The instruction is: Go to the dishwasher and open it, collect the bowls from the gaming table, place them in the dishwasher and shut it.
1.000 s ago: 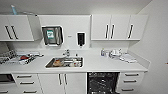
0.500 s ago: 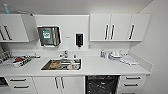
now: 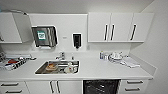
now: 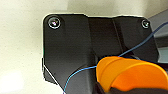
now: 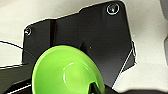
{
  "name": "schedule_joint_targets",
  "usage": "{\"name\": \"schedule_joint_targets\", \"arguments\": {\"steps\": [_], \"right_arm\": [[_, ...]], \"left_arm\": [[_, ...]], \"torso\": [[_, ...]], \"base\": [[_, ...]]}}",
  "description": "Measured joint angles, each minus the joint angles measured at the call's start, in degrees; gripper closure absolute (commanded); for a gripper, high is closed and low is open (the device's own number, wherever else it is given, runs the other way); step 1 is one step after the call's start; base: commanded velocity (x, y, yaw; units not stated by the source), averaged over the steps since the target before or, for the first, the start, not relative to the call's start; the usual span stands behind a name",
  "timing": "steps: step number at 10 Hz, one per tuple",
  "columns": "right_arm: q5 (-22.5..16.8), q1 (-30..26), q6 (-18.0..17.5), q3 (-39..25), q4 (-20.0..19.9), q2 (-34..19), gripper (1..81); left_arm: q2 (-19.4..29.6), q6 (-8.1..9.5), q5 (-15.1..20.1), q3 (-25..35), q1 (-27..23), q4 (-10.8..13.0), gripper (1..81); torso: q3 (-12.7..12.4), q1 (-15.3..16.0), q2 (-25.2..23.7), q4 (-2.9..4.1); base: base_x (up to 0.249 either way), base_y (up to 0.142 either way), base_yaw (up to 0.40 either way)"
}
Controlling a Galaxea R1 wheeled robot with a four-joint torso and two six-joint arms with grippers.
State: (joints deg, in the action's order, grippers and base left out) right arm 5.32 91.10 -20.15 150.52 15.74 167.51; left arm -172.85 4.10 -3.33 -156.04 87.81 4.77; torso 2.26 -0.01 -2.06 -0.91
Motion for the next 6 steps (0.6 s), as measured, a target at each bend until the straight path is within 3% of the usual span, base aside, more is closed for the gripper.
{"name": "schedule_joint_targets", "arguments": {"steps": [3, 6], "right_arm": [[0.05, -0.12, 0.01, 0.00, 0.00, 0.00, 81.1], [0.05, -0.12, 0.00, 0.00, 0.00, -0.17, 81.1]], "left_arm": [[0.00, 0.00, -0.09, 0.00, 0.00, 0.00, 81.1], [0.00, 0.00, -0.11, 0.04, -0.11, 0.00, 81.1]], "torso": [[0.00, 0.03, 0.02, 0.00], [0.00, 0.08, 0.02, 0.00]], "base": [[0.120, -0.074, 0.000], [0.050, 0.000, 0.000]]}}
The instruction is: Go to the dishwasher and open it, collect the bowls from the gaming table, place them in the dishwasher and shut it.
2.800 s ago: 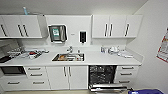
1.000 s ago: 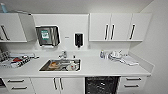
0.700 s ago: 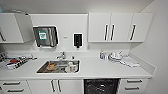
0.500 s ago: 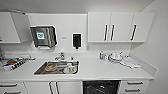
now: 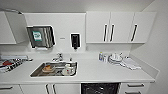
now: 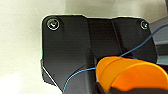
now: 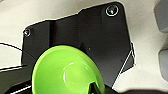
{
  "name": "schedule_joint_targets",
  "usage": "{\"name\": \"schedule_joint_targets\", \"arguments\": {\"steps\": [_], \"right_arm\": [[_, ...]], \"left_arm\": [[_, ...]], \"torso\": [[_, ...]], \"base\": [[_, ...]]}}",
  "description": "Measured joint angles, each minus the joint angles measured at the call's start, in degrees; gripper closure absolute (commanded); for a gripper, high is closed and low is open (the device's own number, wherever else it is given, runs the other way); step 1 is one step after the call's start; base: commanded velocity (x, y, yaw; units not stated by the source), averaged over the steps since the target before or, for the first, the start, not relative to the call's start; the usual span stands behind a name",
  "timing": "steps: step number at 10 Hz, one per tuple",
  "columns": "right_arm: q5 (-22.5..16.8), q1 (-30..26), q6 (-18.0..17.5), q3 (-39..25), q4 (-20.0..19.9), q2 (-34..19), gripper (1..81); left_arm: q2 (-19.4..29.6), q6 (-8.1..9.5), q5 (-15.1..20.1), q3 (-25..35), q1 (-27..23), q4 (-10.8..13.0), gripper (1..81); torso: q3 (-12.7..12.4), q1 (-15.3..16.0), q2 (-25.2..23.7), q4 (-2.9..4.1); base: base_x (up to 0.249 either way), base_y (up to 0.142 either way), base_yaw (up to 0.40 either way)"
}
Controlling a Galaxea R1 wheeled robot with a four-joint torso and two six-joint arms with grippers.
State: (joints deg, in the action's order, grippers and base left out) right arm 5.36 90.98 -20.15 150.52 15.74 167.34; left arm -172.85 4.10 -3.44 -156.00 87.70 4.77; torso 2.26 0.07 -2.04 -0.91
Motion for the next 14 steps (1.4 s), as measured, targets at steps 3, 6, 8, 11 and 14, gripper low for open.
{"name": "schedule_joint_targets", "arguments": {"steps": [3, 6, 8, 11, 14], "right_arm": [[0.01, 0.12, 0.00, -0.62, -0.01, -0.13, 81.1], [0.01, 0.15, -0.02, -5.29, -0.04, -2.82, 81.1], [0.09, 0.15, -0.22, -9.89, -0.11, -6.12, 81.1], [0.23, 0.12, -0.44, -10.98, -0.26, -7.17, 81.1], [0.63, -0.77, -0.44, -11.02, -0.26, -7.03, 81.1]], "left_arm": [[0.02, 0.00, 0.11, 0.00, 0.17, 0.02, 81.1], [0.99, 0.00, 0.11, 1.71, 0.12, 0.02, 81.1], [4.18, 0.01, 0.06, 7.08, 0.04, 0.05, 81.1], [11.13, 0.12, -0.02, 19.29, -0.93, 0.05, 81.1], [18.88, 0.26, -0.33, 25.62, -1.87, 0.02, 81.1]], "torso": [[0.00, -0.02, 0.00, 0.00], [0.00, -0.02, 0.00, 0.00], [0.00, -0.02, 0.00, 0.00], [2.49, -0.10, -0.02, 0.00], [8.22, -0.07, 0.00, 0.00]], "base": [[0.000, 0.000, 0.000], [0.000, 0.000, 0.000], [0.000, 0.000, 0.000], [0.000, 0.000, 0.000], [0.000, 0.000, 0.000]]}}
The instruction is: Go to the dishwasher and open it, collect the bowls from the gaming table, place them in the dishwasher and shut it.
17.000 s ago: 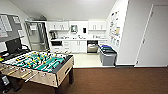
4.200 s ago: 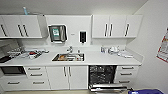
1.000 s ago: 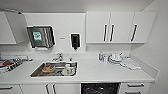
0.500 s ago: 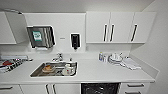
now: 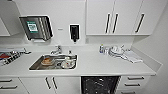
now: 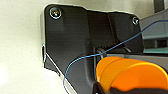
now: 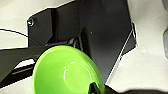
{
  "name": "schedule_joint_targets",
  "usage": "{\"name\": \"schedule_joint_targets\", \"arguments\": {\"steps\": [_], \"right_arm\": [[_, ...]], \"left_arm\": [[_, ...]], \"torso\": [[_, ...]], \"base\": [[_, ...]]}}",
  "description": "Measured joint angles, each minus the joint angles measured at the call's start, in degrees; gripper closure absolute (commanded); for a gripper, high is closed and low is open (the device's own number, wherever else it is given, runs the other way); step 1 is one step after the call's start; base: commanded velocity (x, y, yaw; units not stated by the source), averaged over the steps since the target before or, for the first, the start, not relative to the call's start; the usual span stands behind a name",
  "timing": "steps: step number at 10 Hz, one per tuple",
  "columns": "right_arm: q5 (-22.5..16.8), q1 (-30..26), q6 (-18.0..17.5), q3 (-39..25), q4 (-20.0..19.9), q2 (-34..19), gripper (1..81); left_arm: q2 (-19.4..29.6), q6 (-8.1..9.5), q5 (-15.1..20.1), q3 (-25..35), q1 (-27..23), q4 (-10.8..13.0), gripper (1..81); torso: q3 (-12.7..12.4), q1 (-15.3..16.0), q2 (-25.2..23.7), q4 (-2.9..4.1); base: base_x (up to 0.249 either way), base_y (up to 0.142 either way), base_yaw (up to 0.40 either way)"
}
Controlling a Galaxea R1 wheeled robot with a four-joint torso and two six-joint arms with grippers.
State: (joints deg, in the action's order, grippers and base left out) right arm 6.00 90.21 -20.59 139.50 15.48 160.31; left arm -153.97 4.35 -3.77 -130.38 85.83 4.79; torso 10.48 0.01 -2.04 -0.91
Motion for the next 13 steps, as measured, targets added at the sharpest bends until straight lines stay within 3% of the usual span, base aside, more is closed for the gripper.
{"name": "schedule_joint_targets", "arguments": {"steps": [4, 5, 10, 13], "right_arm": [[0.44, -1.05, 0.00, -0.02, 0.02, -0.07, 81.1], [0.34, -1.02, 0.00, -0.06, 0.02, -0.20, 81.1], [0.67, -1.49, 0.00, -0.17, 0.00, -0.29, 81.1], [0.87, -1.51, -0.05, -0.22, 0.00, -0.30, 81.1]], "left_arm": [[8.29, 0.20, -1.41, 11.63, -3.80, -0.06, 81.1], [11.22, 0.38, -1.24, 14.20, -4.63, -0.13, 81.1], [22.02, 3.36, -0.72, 25.67, -15.23, -0.57, 81.1], [23.76, 4.46, 0.93, 30.32, -21.61, -0.74, 81.1]], "torso": [[7.56, 0.05, 0.06, 0.00], [8.41, 0.07, 0.09, 0.00], [8.96, 0.11, 0.13, 0.00], [8.98, 0.11, 0.17, 0.00]], "base": [[0.000, 0.000, 0.000], [0.000, 0.000, 0.000], [0.000, 0.000, 0.000], [0.000, 0.000, 0.000]]}}
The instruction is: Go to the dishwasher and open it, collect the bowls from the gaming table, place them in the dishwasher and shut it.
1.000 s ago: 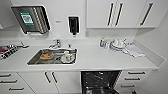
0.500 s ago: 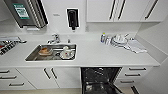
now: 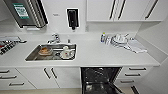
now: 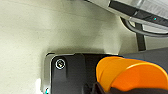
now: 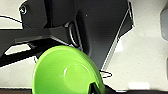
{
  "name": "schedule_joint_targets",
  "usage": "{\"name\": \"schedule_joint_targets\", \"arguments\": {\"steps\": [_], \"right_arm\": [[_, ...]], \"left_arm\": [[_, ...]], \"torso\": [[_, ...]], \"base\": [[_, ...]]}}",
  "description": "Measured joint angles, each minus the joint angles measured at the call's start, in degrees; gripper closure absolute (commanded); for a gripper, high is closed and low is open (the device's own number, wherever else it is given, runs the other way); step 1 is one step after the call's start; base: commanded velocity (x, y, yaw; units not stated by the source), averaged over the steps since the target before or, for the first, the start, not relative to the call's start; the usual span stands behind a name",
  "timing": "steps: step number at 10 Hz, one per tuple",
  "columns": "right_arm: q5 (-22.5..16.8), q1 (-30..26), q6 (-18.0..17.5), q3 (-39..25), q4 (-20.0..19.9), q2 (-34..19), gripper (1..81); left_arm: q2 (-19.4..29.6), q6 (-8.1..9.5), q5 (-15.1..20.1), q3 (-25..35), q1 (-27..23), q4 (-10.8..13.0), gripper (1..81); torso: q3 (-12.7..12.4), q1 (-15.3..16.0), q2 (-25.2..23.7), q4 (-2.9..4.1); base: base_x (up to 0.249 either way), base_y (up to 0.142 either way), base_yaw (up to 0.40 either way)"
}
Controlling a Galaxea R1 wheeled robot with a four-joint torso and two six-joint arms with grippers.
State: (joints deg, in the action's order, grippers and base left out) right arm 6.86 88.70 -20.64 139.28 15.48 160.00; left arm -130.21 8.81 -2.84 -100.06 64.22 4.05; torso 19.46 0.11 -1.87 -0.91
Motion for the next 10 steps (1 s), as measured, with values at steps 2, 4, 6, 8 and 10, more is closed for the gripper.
{"name": "schedule_joint_targets", "arguments": {"steps": [2, 4, 6, 8, 10], "right_arm": [[0.05, -0.09, 0.00, 0.00, 0.00, 0.00, 81.1], [0.74, -0.56, -0.02, -0.16, 0.00, -0.02, 81.1], [1.54, -0.67, -0.02, -0.55, -0.02, -0.16, 81.1], [1.90, -0.91, -0.02, -0.91, -0.05, -0.33, 81.1], [2.21, -1.52, -0.02, -1.18, -0.20, -0.33, 81.1]], "left_arm": [[0.79, 0.30, 2.54, 1.99, -6.18, -0.48, 81.1], [1.02, 0.48, 6.72, 3.73, -12.61, -1.60, 81.1], [0.61, 0.69, 11.52, 4.96, -20.15, -3.04, 81.1], [-0.72, 1.27, 16.86, 5.41, -25.75, -4.49, 81.1], [-1.94, 1.52, 21.42, 5.68, -31.40, -6.06, 81.1]], "torso": [[0.09, 0.00, 0.00, 0.00], [1.97, -0.02, 0.00, 0.00], [5.75, 0.02, 0.05, 0.00], [7.63, 0.07, 0.07, 0.00], [8.00, 0.07, 0.09, 0.00]], "base": [[0.000, 0.000, 0.000], [0.000, 0.000, 0.000], [0.000, 0.000, 0.000], [0.000, 0.000, 0.000], [0.000, 0.000, 0.000]]}}
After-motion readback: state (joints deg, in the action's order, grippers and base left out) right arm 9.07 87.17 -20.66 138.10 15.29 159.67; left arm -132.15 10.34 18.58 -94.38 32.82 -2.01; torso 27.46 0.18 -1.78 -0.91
